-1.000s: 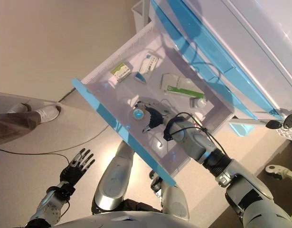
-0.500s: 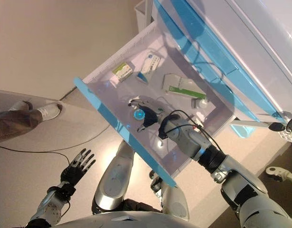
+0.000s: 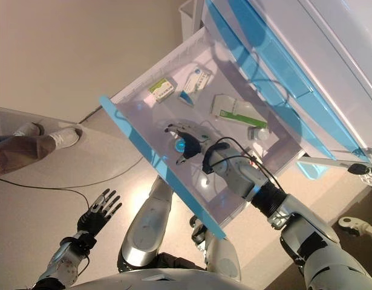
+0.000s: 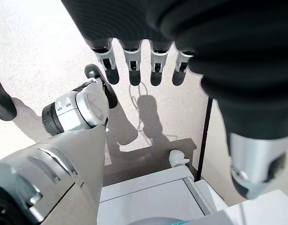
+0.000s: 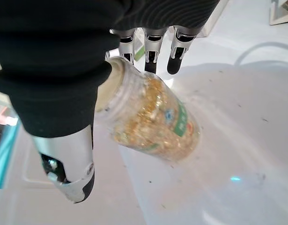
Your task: Open the drawer and pick up the medicine
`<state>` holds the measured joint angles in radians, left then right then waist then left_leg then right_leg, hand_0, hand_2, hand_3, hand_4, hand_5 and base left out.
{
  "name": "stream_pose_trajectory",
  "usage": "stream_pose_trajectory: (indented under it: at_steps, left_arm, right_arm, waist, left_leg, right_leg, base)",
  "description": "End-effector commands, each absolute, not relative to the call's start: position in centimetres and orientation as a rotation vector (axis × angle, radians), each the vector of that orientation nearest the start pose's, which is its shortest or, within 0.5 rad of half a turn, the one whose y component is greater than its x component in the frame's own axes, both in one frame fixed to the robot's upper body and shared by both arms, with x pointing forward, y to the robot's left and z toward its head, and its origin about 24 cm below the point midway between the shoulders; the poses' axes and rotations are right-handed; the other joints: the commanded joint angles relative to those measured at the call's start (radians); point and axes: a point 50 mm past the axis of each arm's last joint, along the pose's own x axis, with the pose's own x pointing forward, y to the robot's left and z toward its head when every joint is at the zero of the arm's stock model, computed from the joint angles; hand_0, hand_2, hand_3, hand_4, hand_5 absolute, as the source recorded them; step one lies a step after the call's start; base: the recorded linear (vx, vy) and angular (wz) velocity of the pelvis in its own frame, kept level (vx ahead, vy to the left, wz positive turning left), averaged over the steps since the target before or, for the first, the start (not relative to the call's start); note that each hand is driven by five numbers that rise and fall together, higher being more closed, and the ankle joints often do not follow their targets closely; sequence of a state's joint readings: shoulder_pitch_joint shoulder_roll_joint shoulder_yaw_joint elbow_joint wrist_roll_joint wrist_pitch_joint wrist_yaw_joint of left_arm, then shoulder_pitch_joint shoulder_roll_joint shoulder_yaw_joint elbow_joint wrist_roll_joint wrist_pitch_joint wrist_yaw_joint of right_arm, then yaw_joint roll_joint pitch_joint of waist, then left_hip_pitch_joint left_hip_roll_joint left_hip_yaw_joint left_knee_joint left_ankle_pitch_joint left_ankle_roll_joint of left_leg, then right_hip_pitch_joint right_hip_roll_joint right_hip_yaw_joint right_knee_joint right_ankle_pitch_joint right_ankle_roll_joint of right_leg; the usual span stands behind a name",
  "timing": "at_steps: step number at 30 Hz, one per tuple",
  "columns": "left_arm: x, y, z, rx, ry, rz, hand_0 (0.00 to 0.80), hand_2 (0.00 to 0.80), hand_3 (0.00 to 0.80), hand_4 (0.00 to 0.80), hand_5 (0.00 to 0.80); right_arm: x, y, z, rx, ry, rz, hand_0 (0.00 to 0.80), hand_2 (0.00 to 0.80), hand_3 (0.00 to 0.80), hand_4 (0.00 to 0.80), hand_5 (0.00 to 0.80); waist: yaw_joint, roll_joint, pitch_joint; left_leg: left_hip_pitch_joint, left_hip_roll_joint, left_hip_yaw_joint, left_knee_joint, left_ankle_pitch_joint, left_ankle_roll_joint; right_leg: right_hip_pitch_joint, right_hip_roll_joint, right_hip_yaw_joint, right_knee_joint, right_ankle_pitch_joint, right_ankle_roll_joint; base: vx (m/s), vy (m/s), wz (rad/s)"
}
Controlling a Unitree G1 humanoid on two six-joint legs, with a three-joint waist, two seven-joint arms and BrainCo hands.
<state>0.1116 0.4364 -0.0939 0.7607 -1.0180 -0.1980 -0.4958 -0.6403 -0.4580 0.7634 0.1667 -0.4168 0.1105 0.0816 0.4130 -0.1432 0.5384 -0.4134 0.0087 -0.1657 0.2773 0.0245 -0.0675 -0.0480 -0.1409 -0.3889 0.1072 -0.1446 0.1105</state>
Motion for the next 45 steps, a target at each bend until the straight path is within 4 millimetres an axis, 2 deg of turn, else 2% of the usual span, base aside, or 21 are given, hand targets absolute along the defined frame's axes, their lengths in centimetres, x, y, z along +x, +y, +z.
stream_pose_trajectory:
  at_steps: [1,36,37,38,39,40,45]
  left_arm:
    - [14.2,27.1,-9.0,-0.531,0.472,0.039,0.0,0.0,0.0,0.0,0.0]
    - [14.9,26.9,-8.6,-0.529,0.477,0.015,0.0,0.0,0.0,0.0,0.0]
    - [14.8,26.9,-8.7,-0.529,0.48,0.016,0.0,0.0,0.0,0.0,0.0]
    - [14.8,26.9,-8.7,-0.529,0.479,0.015,0.0,0.0,0.0,0.0,0.0]
    - [14.9,26.8,-8.6,-0.529,0.48,0.016,0.0,0.0,0.0,0.0,0.0]
    - [14.9,26.8,-8.6,-0.529,0.48,0.016,0.0,0.0,0.0,0.0,0.0]
    - [14.9,26.9,-8.5,-0.528,0.477,0.013,0.0,0.0,0.0,0.0,0.0]
  right_arm:
    - [30.9,-4.6,10.6,-1.174,-0.385,0.648,0.0,0.0,0.0,0.0,0.0]
    - [31.9,-4.2,7.3,-1.292,-0.247,0.648,0.0,0.0,0.0,0.0,0.0]
    - [31.8,-4.2,7.1,-1.291,-0.243,0.651,0.088,0.088,0.088,0.088,0.088]
    - [31.8,-4.1,7.1,-1.291,-0.24,0.652,0.42,0.42,0.42,0.42,0.42]
    - [31.8,-4.0,7.1,-1.291,-0.238,0.657,0.69,0.69,0.69,0.69,0.69]
    - [31.8,-4.0,7.1,-1.291,-0.239,0.66,0.8,0.8,0.8,0.8,0.8]
    - [31.8,-3.9,6.9,-1.299,-0.237,0.667,0.8,0.8,0.8,0.8,0.8]
  waist:
    - [-0.002,0.027,-0.018]
    - [0.019,0.032,-0.018]
    - [0.022,0.033,-0.018]
    - [0.023,0.033,-0.018]
    - [0.024,0.032,-0.018]
    - [0.024,0.032,-0.018]
    - [0.025,0.031,-0.018]
  left_leg:
    - [-0.007,-0.056,-0.026,0.039,-0.081,0.067]
    - [-0.043,-0.07,-0.045,0.049,-0.078,0.072]
    - [-0.038,-0.068,-0.043,0.053,-0.085,0.071]
    - [-0.039,-0.068,-0.043,0.053,-0.085,0.071]
    - [-0.039,-0.068,-0.045,0.054,-0.085,0.071]
    - [-0.038,-0.068,-0.045,0.054,-0.086,0.072]
    - [-0.039,-0.068,-0.046,0.054,-0.085,0.072]
  right_leg:
    - [-0.104,-0.045,0.036,0.089,0.12,0.012]
    - [-0.131,-0.045,0.022,0.09,0.128,0.016]
    - [-0.128,-0.043,0.024,0.093,0.124,0.016]
    - [-0.128,-0.042,0.024,0.093,0.124,0.016]
    - [-0.128,-0.042,0.024,0.093,0.124,0.015]
    - [-0.128,-0.041,0.024,0.093,0.124,0.015]
    - [-0.128,-0.041,0.024,0.094,0.125,0.016]
  base:
    - [0.0,0.0,0.0]
    - [0.0,0.0,0.0]
    - [0.0,0.0,0.0]
    - [0.0,0.0,0.0]
    - [0.0,0.0,0.0]
    - [0.0,0.0,0.0]
    - [0.0,0.0,0.0]
